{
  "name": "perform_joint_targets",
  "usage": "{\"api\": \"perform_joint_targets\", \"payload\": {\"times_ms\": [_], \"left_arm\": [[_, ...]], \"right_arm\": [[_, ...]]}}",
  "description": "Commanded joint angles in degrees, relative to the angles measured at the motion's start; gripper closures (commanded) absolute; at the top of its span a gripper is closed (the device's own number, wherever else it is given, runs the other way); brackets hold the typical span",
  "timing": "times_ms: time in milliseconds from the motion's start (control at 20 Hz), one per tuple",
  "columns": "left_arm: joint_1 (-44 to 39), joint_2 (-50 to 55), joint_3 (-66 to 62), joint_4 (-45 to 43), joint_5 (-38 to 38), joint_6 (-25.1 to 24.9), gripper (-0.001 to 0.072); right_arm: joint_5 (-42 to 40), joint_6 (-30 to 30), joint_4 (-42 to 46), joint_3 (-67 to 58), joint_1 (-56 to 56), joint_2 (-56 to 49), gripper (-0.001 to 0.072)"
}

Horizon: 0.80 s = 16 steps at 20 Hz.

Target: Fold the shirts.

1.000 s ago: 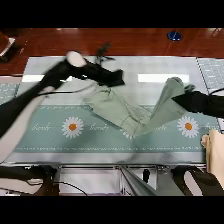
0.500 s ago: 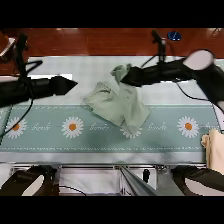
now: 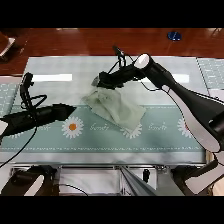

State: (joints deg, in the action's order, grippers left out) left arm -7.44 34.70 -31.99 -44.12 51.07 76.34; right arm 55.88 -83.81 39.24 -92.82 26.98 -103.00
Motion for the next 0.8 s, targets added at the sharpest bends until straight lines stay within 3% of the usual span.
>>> {"api": "perform_joint_targets", "payload": {"times_ms": [0, 250, 350, 450, 600, 750], "left_arm": [[0.04, -0.39, 1.16, -0.02, -2.4, -0.02, 0.0689], [0.04, 1.05, 1.16, 0.0, -4.55, 0.0, 0.069], [0.02, 1.97, 1.16, -0.02, -4.5, 0.0, 0.0689], [0.02, 2.4, 1.16, 0.0, -4.52, 0.0, 0.0689], [0.02, 2.49, 1.16, 0.0, -4.55, -0.02, 0.0689], [0.02, 2.49, 1.16, -0.02, -4.55, -0.02, 0.0689]], "right_arm": [[1.36, 2.1, -0.17, -1.51, 0.37, -2.16, 0.0296], [12.9, -0.81, 1.05, -3.23, -9.03, 4.94, 0.0297], [18.6, -1.11, 9.88, -2.62, -13.42, 12.55, 0.0297], [19.61, -4.52, 25.46, 2.73, -15.93, 23.19, 0.0297], [11.13, -16.63, 45.66, 24.57, -18.12, 42.95, 0.0298], [0.48, -32.92, 48.52, 51.43, -18.71, 59.45, 0.0299]]}}
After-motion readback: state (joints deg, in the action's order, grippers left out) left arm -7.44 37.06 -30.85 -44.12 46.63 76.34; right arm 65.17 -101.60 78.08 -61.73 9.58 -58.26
